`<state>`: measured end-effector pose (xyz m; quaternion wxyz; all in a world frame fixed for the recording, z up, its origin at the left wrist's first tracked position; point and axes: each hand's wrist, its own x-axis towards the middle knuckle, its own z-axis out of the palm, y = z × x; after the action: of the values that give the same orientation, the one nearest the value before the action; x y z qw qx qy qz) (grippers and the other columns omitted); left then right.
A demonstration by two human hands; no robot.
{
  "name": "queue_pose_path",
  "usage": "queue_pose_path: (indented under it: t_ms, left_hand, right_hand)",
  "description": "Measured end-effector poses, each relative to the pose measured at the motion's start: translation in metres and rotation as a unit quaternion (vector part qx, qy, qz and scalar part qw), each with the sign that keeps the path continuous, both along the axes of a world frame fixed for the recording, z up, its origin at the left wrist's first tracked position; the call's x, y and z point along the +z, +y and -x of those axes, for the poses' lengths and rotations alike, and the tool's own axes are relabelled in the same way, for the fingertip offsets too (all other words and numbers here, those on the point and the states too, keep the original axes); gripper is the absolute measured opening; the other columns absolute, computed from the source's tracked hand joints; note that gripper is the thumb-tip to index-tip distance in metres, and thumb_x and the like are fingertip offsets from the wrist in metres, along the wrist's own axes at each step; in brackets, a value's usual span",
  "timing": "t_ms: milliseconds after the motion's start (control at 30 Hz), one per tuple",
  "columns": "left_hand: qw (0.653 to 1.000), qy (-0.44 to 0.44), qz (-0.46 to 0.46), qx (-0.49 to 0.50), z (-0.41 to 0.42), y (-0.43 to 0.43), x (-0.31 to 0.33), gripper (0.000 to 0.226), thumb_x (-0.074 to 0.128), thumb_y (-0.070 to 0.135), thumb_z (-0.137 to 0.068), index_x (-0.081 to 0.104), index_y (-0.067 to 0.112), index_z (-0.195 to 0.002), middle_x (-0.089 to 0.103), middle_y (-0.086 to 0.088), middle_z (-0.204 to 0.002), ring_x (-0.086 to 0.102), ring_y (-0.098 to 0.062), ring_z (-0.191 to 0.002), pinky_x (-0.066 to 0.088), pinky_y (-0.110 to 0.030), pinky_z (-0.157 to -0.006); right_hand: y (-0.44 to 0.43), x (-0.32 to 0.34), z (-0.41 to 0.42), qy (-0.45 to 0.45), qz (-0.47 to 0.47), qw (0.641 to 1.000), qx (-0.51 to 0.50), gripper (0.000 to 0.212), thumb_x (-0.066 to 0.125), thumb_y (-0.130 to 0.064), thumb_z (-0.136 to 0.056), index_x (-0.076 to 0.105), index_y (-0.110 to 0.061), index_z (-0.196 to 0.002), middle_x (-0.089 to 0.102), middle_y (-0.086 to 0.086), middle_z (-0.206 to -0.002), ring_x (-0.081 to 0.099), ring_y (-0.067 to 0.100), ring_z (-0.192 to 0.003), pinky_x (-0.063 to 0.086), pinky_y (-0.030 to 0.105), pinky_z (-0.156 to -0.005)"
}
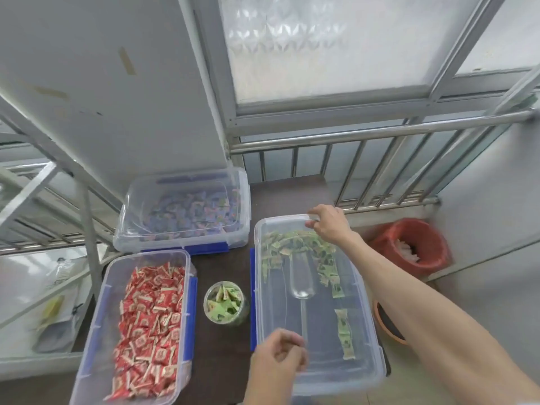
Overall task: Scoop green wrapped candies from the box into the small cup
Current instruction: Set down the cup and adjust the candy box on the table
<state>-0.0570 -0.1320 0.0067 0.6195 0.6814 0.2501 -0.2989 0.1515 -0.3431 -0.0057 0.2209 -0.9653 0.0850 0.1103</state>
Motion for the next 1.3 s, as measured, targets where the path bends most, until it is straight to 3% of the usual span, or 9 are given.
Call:
queue_pose_path:
  t_ms: [100, 267, 367, 533, 667, 767, 900, 1100, 1300]
  left_hand:
    - [0.973, -0.146, -0.145, 0.1, -0.005, 0.038, -0.008, 0.02, 0.07, 0.001, -0.079, 0.066, 0.021, -0.074, 0.071, -0.002, -0.07, 0.064, -0.018, -0.066, 0.053, -0.032, -0.068]
    - [0.972, -0.087, -0.201, 0.091, -0.007, 0.039, -0.043, 0.053, 0.082, 0.022, -0.076, 0.043, 0.015, -0.112, 0.048, -0.005, -0.118, 0.049, -0.02, -0.112, 0.04, -0.036, -0.1]
    - [0.974, -0.064, -0.203, 0.072, 0.002, 0.021, -0.049, 0.063, 0.084, 0.032, -0.073, 0.038, 0.016, -0.114, 0.045, -0.005, -0.123, 0.042, -0.014, -0.11, 0.034, -0.032, -0.099]
    - [0.984, 0.046, -0.109, 0.135, -0.004, 0.016, -0.051, 0.108, 0.088, 0.056, -0.052, 0.045, 0.001, -0.135, 0.052, -0.013, -0.134, 0.053, -0.027, -0.117, 0.039, -0.037, -0.104]
    - [0.992, 0.024, -0.019, 0.125, -0.006, 0.021, -0.07, 0.137, 0.082, 0.078, -0.016, 0.056, 0.007, -0.13, 0.066, -0.009, -0.123, 0.063, -0.024, -0.113, 0.044, -0.032, -0.093]
    - [0.991, -0.01, -0.029, 0.133, -0.008, 0.026, -0.076, 0.127, 0.085, 0.074, -0.01, 0.066, 0.011, -0.119, 0.074, -0.005, -0.109, 0.069, -0.021, -0.102, 0.05, -0.035, -0.095]
    - [0.986, -0.023, -0.057, 0.153, -0.006, 0.023, -0.063, 0.117, 0.087, 0.068, -0.011, 0.06, 0.02, -0.114, 0.07, 0.0, -0.101, 0.068, -0.019, -0.093, 0.051, -0.037, -0.094]
    - [0.986, -0.02, -0.055, 0.153, -0.009, 0.019, -0.056, 0.058, 0.089, 0.01, -0.067, 0.051, 0.013, -0.112, 0.068, -0.015, -0.113, 0.064, -0.024, -0.094, 0.047, -0.039, -0.1]
    - [0.991, -0.037, -0.066, 0.112, -0.009, 0.023, -0.068, 0.103, 0.086, 0.052, -0.052, 0.051, 0.018, -0.143, 0.065, 0.0, -0.13, 0.06, -0.02, -0.123, 0.041, -0.041, -0.112]
  right_hand:
    - [0.008, -0.016, 0.011, -0.04, 0.014, 0.999, -0.01, 0.036, 0.06, -0.028, -0.091, 0.062, -0.016, -0.126, 0.052, 0.014, -0.14, 0.042, 0.029, -0.133, 0.03, 0.04, -0.107]
    - [0.014, -0.009, 0.026, -0.083, -0.032, 0.988, -0.124, 0.068, 0.056, -0.038, -0.092, 0.028, -0.01, -0.148, 0.003, 0.016, -0.161, 0.012, 0.033, -0.147, 0.018, 0.046, -0.117]
    - [0.008, 0.001, 0.066, -0.044, -0.103, 0.958, -0.263, 0.078, 0.056, -0.033, -0.09, 0.017, -0.002, -0.15, -0.002, 0.02, -0.16, 0.007, 0.035, -0.147, 0.014, 0.046, -0.117]
    - [-0.017, -0.015, 0.155, 0.062, -0.204, 0.9, -0.38, 0.082, 0.059, -0.027, -0.09, 0.011, 0.005, -0.148, 0.015, 0.024, -0.157, 0.019, 0.036, -0.145, 0.021, 0.041, -0.115]
    - [-0.027, -0.029, 0.175, 0.093, -0.373, 0.814, -0.435, 0.089, 0.073, -0.057, -0.064, 0.054, 0.004, -0.126, 0.06, 0.019, -0.128, 0.056, 0.032, -0.117, 0.044, 0.041, -0.099]
    - [-0.03, -0.032, 0.176, 0.082, -0.396, 0.816, -0.413, 0.057, 0.074, -0.059, -0.058, 0.069, -0.011, -0.089, 0.07, 0.011, -0.107, 0.062, 0.024, -0.102, 0.047, 0.041, -0.097]
    - [-0.028, -0.019, 0.177, 0.047, -0.385, 0.838, -0.385, 0.041, 0.074, -0.043, -0.075, 0.067, -0.008, -0.096, 0.068, -0.001, -0.087, 0.063, 0.013, -0.083, 0.049, 0.026, -0.073]
    - [-0.024, -0.018, 0.174, 0.015, -0.339, 0.862, -0.376, 0.035, 0.073, -0.039, -0.08, 0.059, -0.011, -0.095, 0.061, -0.009, -0.08, 0.057, 0.004, -0.076, 0.045, 0.028, -0.071]
    - [-0.02, -0.014, 0.17, -0.009, -0.308, 0.845, -0.437, 0.044, 0.08, -0.034, -0.074, 0.063, 0.0, -0.096, 0.067, 0.01, -0.089, 0.057, 0.008, -0.068, 0.045, 0.028, -0.06]
